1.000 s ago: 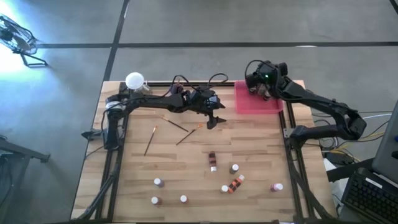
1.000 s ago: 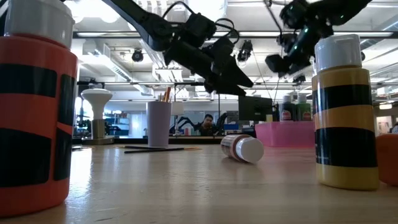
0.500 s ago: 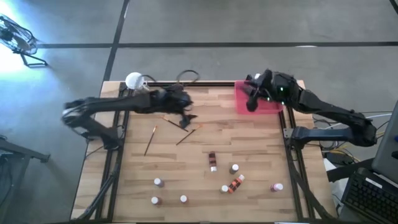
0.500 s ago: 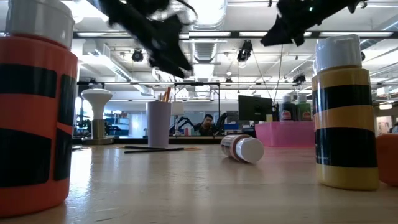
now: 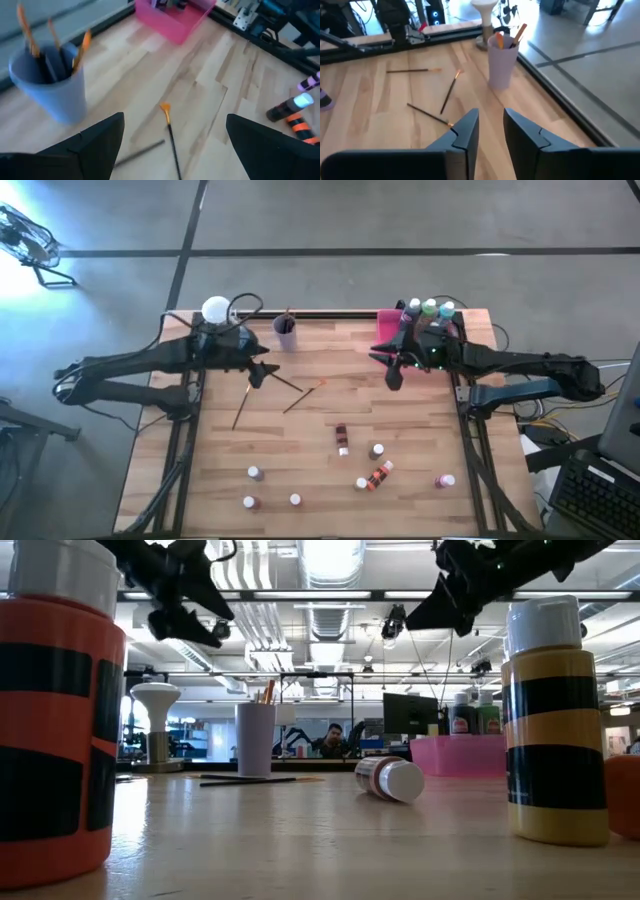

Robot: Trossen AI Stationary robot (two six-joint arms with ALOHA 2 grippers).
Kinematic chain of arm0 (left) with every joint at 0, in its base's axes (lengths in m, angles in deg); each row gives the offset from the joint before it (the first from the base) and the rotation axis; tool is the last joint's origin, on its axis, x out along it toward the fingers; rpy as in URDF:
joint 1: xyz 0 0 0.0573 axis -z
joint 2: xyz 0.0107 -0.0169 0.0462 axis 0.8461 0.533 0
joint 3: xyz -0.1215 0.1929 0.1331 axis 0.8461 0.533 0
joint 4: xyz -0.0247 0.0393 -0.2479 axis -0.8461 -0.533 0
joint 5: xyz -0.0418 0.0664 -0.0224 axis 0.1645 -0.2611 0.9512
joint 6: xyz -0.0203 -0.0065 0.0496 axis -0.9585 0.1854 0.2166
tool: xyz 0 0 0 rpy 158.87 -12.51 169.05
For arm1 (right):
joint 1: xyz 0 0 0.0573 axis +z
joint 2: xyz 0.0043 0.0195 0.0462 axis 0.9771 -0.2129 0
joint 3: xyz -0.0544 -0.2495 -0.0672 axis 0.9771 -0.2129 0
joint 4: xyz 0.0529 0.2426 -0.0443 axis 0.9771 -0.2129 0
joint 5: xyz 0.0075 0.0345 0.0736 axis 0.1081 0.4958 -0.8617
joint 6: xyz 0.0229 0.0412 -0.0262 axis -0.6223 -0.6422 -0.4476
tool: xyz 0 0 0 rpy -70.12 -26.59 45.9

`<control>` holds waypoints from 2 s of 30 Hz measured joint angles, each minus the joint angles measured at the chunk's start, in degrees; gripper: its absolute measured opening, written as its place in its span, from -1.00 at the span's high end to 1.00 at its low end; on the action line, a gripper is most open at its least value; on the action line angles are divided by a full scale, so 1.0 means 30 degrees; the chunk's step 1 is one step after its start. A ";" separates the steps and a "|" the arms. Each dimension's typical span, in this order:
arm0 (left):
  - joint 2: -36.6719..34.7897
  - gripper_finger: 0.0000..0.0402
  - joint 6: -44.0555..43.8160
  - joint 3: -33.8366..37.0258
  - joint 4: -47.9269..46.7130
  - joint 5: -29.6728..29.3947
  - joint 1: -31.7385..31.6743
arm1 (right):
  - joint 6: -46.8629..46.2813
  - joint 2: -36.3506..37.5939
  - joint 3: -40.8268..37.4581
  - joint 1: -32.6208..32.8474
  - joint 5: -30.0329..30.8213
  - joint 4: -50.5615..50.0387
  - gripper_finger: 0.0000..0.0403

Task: Pick & Place Paint Supplies
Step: Put the gold black paint brush into the purple cup

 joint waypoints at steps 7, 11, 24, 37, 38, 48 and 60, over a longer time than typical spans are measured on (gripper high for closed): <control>-0.0081 -0.77 -0.3149 0.1819 0.0071 -0.0088 0.0002 | 0.0234 -0.0544 -0.1461 0.0046 0.0342 0.2026 0.70; 0.0387 -0.77 -0.5099 0.2503 -0.0333 0.0083 -0.0127 | 0.0816 -0.0387 -0.1282 0.0045 0.1493 0.2023 0.74; 0.4172 -0.63 -0.9000 0.1521 -0.6444 -0.1596 0.0763 | 0.1047 -0.0009 -0.1142 0.0038 0.1593 0.2120 0.67; 0.8056 -0.63 -0.8912 0.1484 -0.7033 -0.2094 0.0759 | 0.0998 -0.0060 -0.1164 0.0038 0.1600 0.2091 0.51; 0.8272 -0.63 -0.8805 0.1459 -0.7041 -0.2305 0.0735 | 0.0991 -0.0060 -0.1164 0.0038 0.1600 0.2091 0.50; 0.9482 -0.63 -0.7794 0.1342 -0.6443 -0.2493 -0.0705 | 0.0998 -0.0060 -0.1166 0.0038 0.1610 0.2098 0.56; 1.0512 -0.57 -0.6768 0.1342 -0.5448 -0.1694 -0.1745 | 0.1064 -0.0060 -0.1167 0.0038 0.1618 0.2098 0.79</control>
